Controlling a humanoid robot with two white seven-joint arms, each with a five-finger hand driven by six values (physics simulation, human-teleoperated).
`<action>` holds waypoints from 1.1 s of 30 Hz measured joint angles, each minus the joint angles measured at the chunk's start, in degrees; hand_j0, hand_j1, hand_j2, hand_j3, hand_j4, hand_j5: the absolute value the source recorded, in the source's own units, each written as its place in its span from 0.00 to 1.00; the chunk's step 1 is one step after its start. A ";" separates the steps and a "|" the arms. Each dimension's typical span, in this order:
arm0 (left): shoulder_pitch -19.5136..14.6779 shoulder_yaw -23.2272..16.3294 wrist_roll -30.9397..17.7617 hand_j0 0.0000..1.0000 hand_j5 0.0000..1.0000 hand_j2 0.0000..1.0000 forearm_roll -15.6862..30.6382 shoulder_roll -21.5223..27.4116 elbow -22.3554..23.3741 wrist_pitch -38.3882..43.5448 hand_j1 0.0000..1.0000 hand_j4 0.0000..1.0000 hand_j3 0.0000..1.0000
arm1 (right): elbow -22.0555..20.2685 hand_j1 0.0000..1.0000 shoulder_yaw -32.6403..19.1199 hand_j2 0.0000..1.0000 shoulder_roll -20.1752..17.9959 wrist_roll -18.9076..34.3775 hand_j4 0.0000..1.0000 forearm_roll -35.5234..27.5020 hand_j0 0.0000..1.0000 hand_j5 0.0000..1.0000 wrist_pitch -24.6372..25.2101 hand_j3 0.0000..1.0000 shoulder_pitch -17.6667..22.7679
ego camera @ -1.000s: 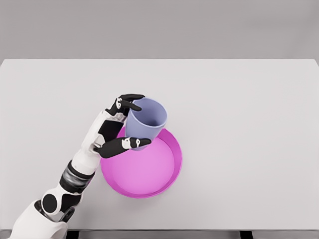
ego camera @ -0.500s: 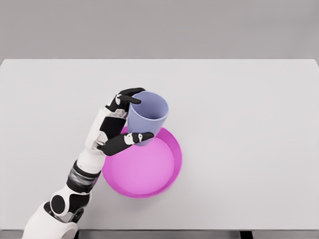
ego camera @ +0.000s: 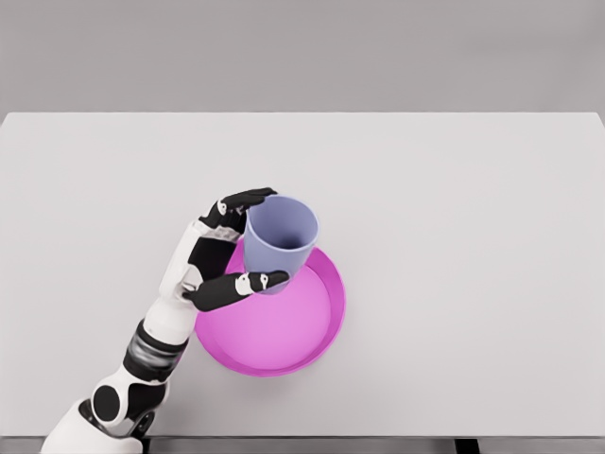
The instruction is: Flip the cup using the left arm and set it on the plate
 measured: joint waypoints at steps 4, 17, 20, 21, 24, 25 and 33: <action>-0.09 0.14 0.04 0.83 0.83 0.83 0.02 0.16 -0.01 0.00 0.83 0.83 0.83 | -0.01 1.00 0.00 1.00 0.00 0.00 1.00 0.00 1.00 1.00 0.00 1.00 0.00; 0.18 0.55 0.08 0.90 0.90 0.90 0.01 0.30 -0.03 0.00 0.90 0.90 0.90 | 0.00 1.00 0.00 1.00 0.00 0.00 1.00 0.00 1.00 1.00 0.00 1.00 0.00; 0.18 0.61 0.08 0.90 0.90 0.90 0.02 0.47 -0.02 0.00 0.90 0.90 0.90 | -0.01 1.00 0.00 1.00 0.00 0.00 1.00 0.00 1.00 1.00 -0.01 1.00 0.00; 0.09 0.64 0.10 0.90 0.90 0.90 0.06 0.73 -0.03 0.00 0.90 0.90 0.90 | 0.00 1.00 0.00 1.00 0.00 0.00 1.00 0.00 1.00 1.00 -0.01 1.00 0.00; -2.72 0.76 1.11 0.92 0.92 0.92 2.16 4.56 -0.03 -0.01 0.92 0.92 0.92 | 0.00 1.00 0.00 1.00 0.00 0.00 1.00 0.00 1.00 1.00 -0.01 1.00 0.00; -4.48 0.72 1.41 0.98 0.98 0.98 3.49 7.28 -0.03 -0.01 0.98 0.98 0.98 | 0.00 1.00 0.00 1.00 0.00 0.00 1.00 0.00 1.00 1.00 -0.02 1.00 0.00; -20.83 -0.12 -10.31 1.00 1.00 1.00 -4.58 34.63 0.12 -0.04 1.00 1.00 1.00 | 0.00 1.00 0.00 1.00 0.00 0.00 1.00 0.00 1.00 1.00 0.00 1.00 0.00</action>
